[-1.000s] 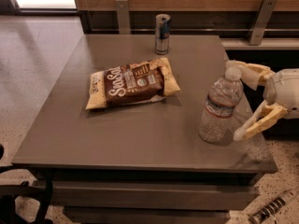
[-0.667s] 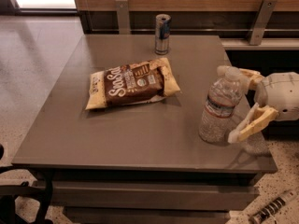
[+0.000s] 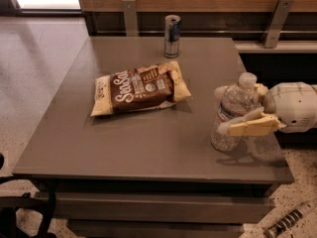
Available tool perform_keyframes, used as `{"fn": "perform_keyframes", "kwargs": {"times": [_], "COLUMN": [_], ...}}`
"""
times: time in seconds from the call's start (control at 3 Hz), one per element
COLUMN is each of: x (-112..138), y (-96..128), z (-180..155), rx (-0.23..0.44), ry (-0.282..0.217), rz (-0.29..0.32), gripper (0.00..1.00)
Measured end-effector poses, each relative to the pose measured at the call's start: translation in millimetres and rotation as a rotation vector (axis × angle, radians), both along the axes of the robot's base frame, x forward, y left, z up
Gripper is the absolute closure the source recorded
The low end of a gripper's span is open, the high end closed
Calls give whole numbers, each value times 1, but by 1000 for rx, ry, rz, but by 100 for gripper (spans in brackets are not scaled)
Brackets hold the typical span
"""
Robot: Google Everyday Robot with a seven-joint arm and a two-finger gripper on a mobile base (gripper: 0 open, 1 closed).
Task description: Move water bottle near redbull can
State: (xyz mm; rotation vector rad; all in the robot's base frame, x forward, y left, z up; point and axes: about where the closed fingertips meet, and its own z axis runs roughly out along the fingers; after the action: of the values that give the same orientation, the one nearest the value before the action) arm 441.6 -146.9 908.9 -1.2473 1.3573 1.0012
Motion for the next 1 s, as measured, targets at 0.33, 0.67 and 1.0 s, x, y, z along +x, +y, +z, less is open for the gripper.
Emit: {"fn": "perform_keyframes", "kwargs": {"times": [0.33,0.67,1.0], "x": [0,0,1], "y": [2,5,6], "z": [1,2,3], "rx": [-1,-1,-1], "ry": [-1,-2,-2], "rz": [4,8,11], "gripper": [62,85,100]}}
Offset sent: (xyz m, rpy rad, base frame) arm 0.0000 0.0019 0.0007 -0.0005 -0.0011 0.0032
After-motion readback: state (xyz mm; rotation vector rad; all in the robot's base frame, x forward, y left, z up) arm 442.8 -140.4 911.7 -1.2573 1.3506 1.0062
